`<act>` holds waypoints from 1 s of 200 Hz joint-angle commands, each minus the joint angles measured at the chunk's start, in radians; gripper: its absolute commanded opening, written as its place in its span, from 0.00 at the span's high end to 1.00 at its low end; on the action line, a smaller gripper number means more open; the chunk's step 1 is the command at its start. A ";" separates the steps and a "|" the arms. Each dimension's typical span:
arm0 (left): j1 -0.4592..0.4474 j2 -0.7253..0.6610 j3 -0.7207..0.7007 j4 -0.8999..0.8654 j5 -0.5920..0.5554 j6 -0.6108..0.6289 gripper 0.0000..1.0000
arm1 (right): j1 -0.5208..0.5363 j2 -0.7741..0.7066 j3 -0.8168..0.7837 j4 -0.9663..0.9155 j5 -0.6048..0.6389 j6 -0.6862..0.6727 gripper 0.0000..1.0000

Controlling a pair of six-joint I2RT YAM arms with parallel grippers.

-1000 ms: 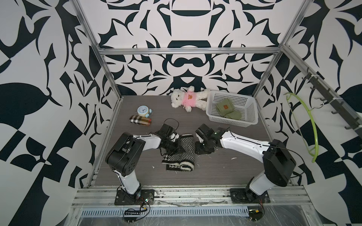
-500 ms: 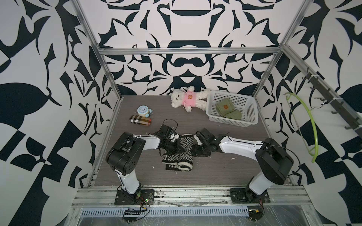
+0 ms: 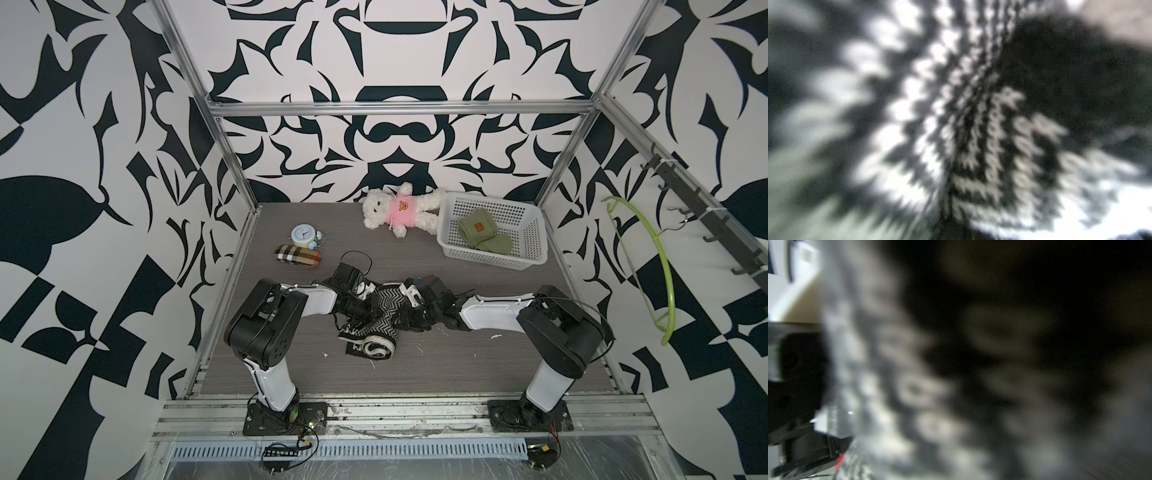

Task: Roll up the scarf and place it into the basket
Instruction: Roll the scarf at the center of the board.

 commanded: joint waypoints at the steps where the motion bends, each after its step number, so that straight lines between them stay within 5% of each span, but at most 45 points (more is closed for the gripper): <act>1: -0.040 0.105 -0.056 -0.145 -0.213 0.001 1.00 | 0.051 0.047 0.014 0.263 -0.052 0.037 0.93; 9: -0.039 0.102 -0.056 -0.145 -0.213 0.001 1.00 | 0.058 0.038 0.010 0.244 -0.050 0.031 1.00; 34: -0.037 0.073 -0.044 -0.171 -0.208 0.014 1.00 | 0.077 -0.008 0.018 0.091 -0.005 -0.013 1.00; 72: 0.010 -0.019 0.023 -0.348 -0.270 0.118 1.00 | 0.104 -0.011 0.129 -0.397 0.166 -0.058 1.00; 106: 0.049 -0.180 0.045 -0.406 -0.257 0.111 0.66 | 0.104 0.000 0.179 -0.689 0.266 -0.061 1.00; 134: 0.041 -0.313 0.056 -0.423 -0.218 0.104 0.50 | 0.105 -0.020 0.252 -0.872 0.315 -0.095 1.00; 200: -0.194 -0.287 0.066 -0.225 -0.172 0.006 0.45 | 0.089 -0.008 0.522 -1.221 0.364 -0.242 1.00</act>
